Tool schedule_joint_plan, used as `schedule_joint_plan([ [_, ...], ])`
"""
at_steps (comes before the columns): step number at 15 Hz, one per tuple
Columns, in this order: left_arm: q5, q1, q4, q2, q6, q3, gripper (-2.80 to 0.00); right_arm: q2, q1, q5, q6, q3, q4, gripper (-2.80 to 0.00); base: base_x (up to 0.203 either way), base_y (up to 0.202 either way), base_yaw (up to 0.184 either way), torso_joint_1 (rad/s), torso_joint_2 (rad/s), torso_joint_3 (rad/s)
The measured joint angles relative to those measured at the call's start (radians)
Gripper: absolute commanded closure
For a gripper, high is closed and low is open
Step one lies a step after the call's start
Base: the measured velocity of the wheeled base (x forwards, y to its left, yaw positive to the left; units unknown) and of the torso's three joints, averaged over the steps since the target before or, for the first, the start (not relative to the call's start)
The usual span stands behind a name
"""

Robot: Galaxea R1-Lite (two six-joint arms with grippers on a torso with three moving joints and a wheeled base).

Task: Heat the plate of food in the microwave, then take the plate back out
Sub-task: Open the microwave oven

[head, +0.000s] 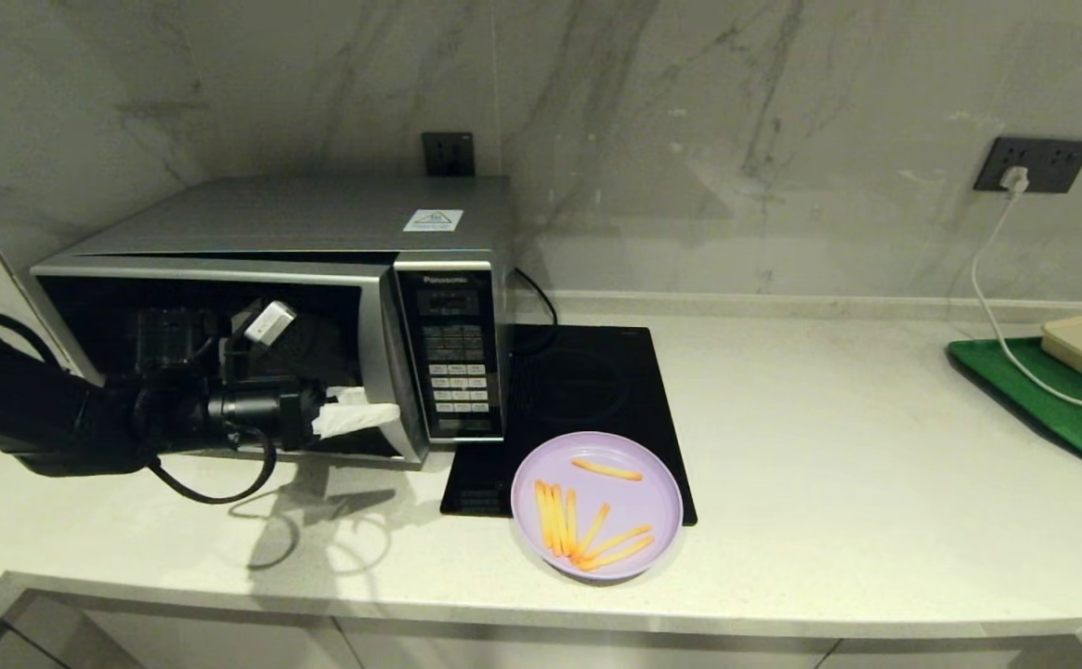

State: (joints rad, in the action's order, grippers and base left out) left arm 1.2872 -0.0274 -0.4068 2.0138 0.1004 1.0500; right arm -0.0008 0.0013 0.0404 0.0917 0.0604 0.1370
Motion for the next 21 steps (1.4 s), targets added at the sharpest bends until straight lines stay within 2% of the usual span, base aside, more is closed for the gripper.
schedule_joint_plan([
  [2, -0.017, -0.017, -0.001, -0.005, 0.007, -0.017, -2.8, 0.0, 0.0, -0.001, 0.0, 0.0, 0.0, 0.0, 0.0, 0.0, 0.0, 0.0, 0.0, 0.0],
  [4, -0.085, -0.029, -0.002, -0.008, 0.012, -0.031, -2.8, 0.0, 0.001, -0.001, 0.0, 0.0, 0.0, 0.0, 0.0, 0.0, 0.0, 0.0, 0.0, 0.0],
  [7, -0.266, -0.043, -0.005, -0.036, 0.082, -0.101, -2.8, 0.0, 0.0, -0.001, 0.0, 0.0, 0.0, 0.0, 0.0, 0.0, 0.0, 0.0, 0.0, 0.0],
  [10, -0.521, -0.065, -0.004, -0.098, 0.169, -0.18, -2.8, 0.0, 0.0, -0.001, 0.0, 0.0, 0.0, 0.0, 0.0, 0.0, 0.0, 0.0, 0.0, 0.0],
  [11, -0.598, -0.079, -0.003, -0.119, 0.191, -0.209, 0.0, 0.0, 0.0, -0.001, 0.0, 0.0, 0.0, 0.0, 0.0, 0.0, 0.0, 0.0, 0.0, 0.0],
  [12, -0.646, -0.099, -0.003, -0.145, 0.208, -0.235, 0.0, 0.0, 0.0, -0.001, 0.0, 0.0, 0.0, 0.0, 0.0, 0.0, 0.0, 0.0, 0.0, 0.0],
  [13, -0.66, -0.119, -0.002, -0.178, 0.216, -0.265, 0.0, 0.0, 0.0, -0.001, 0.0, 0.0, 0.0, 0.0, 0.0, 0.0, 0.0, 0.0, 0.0, 0.0],
  [17, -0.672, -0.152, 0.003, -0.335, 0.225, -0.338, 0.0, 0.0, 0.0, -0.001, 0.0, 0.0, 0.0, 0.0, 0.0, 0.0, 0.0, 0.0, 0.0, 0.0],
  [19, -0.704, -0.154, 0.028, -0.414, 0.221, -0.288, 0.0, 0.0, 0.0, -0.001, 0.0, 0.0, 0.0, 0.0, 0.0, 0.0, 0.0, 0.0, 0.0, 0.0],
  [21, -0.753, -0.127, 0.12, -0.469, 0.212, -0.182, 0.0, 0.0, 0.0, -0.001, 0.0, 0.0, 0.0, 0.0, 0.0, 0.0, 0.0, 0.0, 0.0, 0.0],
])
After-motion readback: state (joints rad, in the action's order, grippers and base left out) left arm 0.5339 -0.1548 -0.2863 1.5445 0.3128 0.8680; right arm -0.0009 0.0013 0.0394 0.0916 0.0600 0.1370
